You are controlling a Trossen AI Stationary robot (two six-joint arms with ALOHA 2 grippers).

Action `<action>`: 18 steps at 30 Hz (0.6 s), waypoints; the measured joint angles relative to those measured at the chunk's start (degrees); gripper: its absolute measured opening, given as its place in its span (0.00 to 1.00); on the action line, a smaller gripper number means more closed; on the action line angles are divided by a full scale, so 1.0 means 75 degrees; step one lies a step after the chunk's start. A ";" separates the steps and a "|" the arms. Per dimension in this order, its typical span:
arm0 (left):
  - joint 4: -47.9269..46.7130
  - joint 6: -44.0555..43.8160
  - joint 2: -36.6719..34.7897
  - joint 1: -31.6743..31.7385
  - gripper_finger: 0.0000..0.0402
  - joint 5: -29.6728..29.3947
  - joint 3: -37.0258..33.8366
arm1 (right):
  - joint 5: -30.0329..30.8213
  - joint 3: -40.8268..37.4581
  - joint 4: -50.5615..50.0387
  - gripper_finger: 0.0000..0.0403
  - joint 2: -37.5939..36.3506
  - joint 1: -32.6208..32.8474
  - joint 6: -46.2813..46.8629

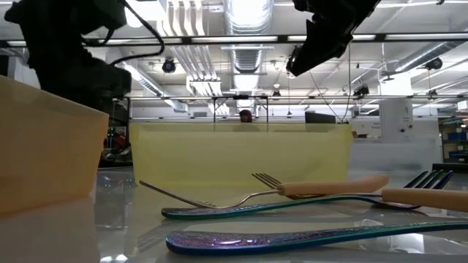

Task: Sort silverware by color (type)
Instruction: Put the blue fork into the yellow bin

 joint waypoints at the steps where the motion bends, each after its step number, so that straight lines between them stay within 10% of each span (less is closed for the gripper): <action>1: -0.0013 0.0001 -0.0137 0.0015 0.00 -0.0122 0.0000 | 0.0003 0.0000 -0.0015 0.23 -0.0014 0.0000 0.0000; 10: 0.0704 0.0597 -0.1398 0.0015 0.00 -0.1666 0.0003 | 0.0003 0.0006 -0.0148 0.24 -0.0115 0.0000 0.0000; 18: 0.5423 0.4332 -0.1882 0.0030 0.00 -0.2245 0.0020 | 0.0051 0.0021 -0.0160 0.22 -0.0252 0.0000 -0.0056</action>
